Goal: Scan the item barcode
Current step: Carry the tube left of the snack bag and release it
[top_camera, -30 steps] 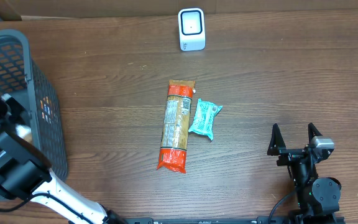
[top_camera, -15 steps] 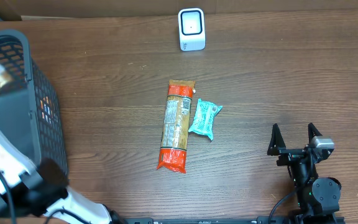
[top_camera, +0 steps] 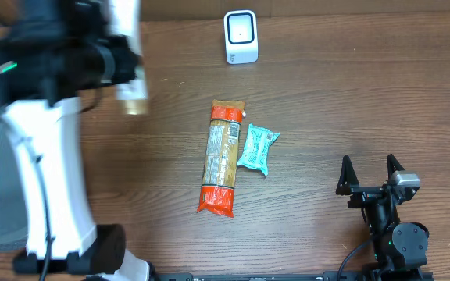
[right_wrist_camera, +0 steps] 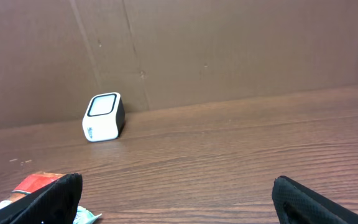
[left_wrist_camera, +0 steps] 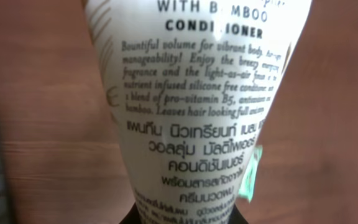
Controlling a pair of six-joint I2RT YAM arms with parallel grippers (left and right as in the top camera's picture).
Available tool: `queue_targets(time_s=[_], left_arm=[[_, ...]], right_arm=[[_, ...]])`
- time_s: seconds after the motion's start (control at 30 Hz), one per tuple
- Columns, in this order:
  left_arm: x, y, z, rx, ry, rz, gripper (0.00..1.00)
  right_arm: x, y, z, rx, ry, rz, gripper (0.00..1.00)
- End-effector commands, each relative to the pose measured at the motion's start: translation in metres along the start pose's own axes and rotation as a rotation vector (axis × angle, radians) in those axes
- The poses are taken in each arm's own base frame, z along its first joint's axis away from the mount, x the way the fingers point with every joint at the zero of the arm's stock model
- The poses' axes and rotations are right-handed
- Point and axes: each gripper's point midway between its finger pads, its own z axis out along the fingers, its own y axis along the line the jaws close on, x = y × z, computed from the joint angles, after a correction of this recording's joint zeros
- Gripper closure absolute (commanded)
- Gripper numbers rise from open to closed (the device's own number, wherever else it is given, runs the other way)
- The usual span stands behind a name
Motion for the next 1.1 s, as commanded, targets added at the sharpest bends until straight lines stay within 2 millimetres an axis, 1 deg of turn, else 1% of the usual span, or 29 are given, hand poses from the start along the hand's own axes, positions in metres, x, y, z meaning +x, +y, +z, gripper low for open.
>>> queue_targets(time_s=[0.0,0.17,0.27,0.33,0.43,0.53,0.6,0.7,0.83,0.97,1.07], left_arm=[[0.024,-0.005,0.051,-0.070,0.124,0.039,0.94],[0.066,-0.006,0.114,-0.097,0.257,0.045,0.93],[0.094,0.002,0.146,-0.114,0.321,0.021,0.93],[0.113,0.009,0.165,-0.126,0.357,0.012,0.93],[0.136,0.019,0.189,-0.135,0.388,0.010,0.92],[0.157,0.023,0.213,-0.125,0.392,0.024,0.91],[0.169,0.023,0.226,-0.098,0.395,0.054,0.90],[0.188,0.027,0.237,-0.087,0.414,0.065,0.88],[0.206,0.032,0.244,-0.090,0.439,0.066,0.86],[0.210,0.030,0.245,-0.077,0.447,0.065,0.66],[0.209,0.028,0.246,-0.068,0.441,0.064,0.56]], right_arm=[[0.002,-0.001,0.000,0.001,-0.004,-0.004,0.00],[0.002,-0.001,0.000,0.001,-0.004,-0.004,0.00],[0.002,-0.001,0.000,0.002,-0.005,-0.004,0.00],[0.002,-0.001,0.000,0.001,-0.004,-0.004,0.00],[0.002,-0.001,0.000,0.001,-0.004,-0.004,0.00],[0.002,-0.001,0.000,0.001,-0.004,-0.004,0.00],[0.002,-0.001,0.000,0.002,-0.005,-0.004,0.00],[0.002,-0.001,0.000,0.001,-0.004,-0.004,0.00],[0.002,-0.001,0.000,0.001,-0.004,-0.004,0.00],[0.002,-0.001,0.000,0.001,-0.004,-0.004,0.00],[0.002,-0.001,0.000,0.002,-0.005,-0.004,0.00]])
